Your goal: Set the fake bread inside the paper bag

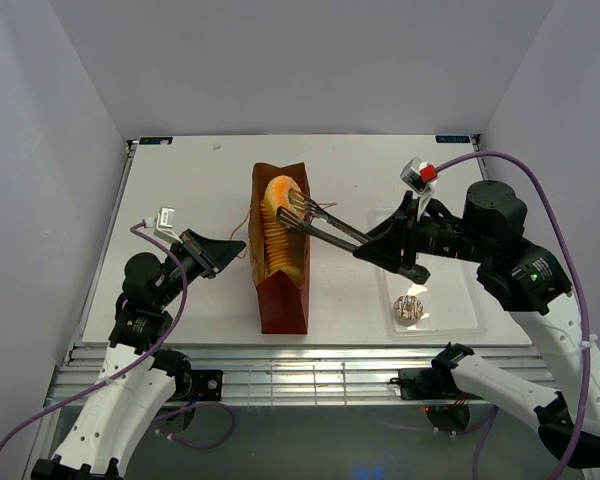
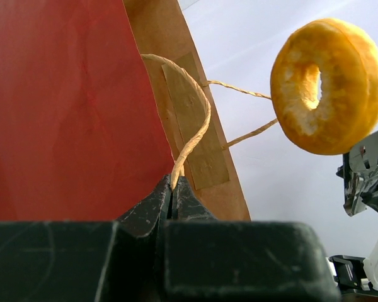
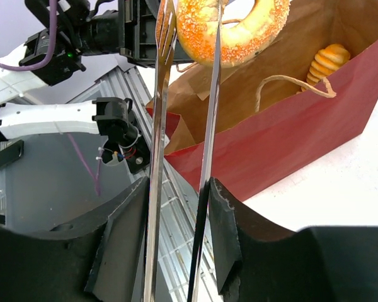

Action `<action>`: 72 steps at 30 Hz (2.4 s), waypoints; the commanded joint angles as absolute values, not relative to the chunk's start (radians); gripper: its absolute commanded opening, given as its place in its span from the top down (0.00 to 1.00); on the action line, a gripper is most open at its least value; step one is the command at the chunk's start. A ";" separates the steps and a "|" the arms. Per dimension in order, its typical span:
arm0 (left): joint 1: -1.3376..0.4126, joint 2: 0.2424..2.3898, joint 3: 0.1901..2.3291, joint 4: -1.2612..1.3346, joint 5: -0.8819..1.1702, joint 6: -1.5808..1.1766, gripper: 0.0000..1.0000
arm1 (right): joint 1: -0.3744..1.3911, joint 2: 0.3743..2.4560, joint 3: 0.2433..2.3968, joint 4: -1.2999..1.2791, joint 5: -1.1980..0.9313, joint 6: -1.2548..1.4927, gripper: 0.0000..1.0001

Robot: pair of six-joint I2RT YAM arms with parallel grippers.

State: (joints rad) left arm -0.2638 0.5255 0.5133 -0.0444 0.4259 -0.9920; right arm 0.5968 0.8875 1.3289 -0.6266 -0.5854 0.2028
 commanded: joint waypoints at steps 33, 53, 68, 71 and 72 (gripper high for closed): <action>-0.265 0.503 0.511 -0.041 0.420 -0.979 1.00 | 0.597 0.916 1.569 -0.686 -0.092 0.325 0.52; -0.265 0.502 0.500 -0.038 0.414 -0.942 1.00 | 0.598 0.913 1.557 -1.293 0.252 0.390 0.52; -0.265 0.492 0.465 -0.021 0.433 -0.948 1.00 | 0.598 0.808 1.204 -1.305 0.146 0.456 0.51; -0.265 0.495 0.462 -0.017 0.436 -0.951 1.00 | 0.597 0.801 1.160 -1.305 0.150 0.459 0.51; -0.265 0.494 0.460 -0.015 0.437 -0.954 1.00 | 0.597 0.795 1.132 -1.307 0.152 0.459 0.51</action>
State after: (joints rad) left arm -0.2638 0.4992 0.4698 -0.0280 0.4267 -0.9585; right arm 0.5968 0.8120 1.1679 -1.3136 0.1505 0.4412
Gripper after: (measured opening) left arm 0.099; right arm 0.493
